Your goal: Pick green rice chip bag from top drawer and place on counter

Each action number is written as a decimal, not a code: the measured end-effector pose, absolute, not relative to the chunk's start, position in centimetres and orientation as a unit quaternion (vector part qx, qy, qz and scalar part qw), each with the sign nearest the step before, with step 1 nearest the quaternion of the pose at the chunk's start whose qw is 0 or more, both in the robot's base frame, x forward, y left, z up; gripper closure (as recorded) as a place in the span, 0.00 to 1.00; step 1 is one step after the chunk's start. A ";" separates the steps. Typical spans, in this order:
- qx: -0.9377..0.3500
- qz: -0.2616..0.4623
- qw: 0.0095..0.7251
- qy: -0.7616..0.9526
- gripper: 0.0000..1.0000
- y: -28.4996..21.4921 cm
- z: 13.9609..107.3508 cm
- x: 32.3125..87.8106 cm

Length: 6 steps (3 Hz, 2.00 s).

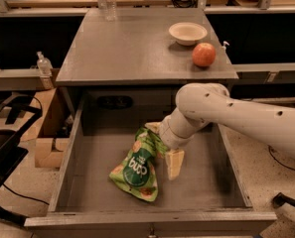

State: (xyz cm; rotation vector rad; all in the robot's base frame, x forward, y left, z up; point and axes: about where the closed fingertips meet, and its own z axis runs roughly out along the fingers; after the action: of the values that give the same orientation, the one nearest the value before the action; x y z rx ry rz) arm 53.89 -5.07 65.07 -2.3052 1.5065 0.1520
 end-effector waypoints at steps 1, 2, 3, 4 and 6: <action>-0.835 0.040 0.202 0.510 0.00 -3.9 65.3 53.8; -0.850 0.016 0.209 0.483 0.00 -2.6 66.4 53.7; -0.862 -0.011 0.206 0.463 0.00 -1.3 66.8 53.8; -0.872 -0.035 0.192 0.450 0.00 -0.2 65.7 54.0; -0.881 -0.051 0.163 0.441 0.23 1.3 62.4 54.0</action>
Offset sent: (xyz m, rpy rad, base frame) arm 0.0005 0.0414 0.0322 -0.0502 -0.1976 0.1723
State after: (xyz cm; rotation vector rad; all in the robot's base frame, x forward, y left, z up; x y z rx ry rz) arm 53.96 1.30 62.41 -2.5127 1.2583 -0.1454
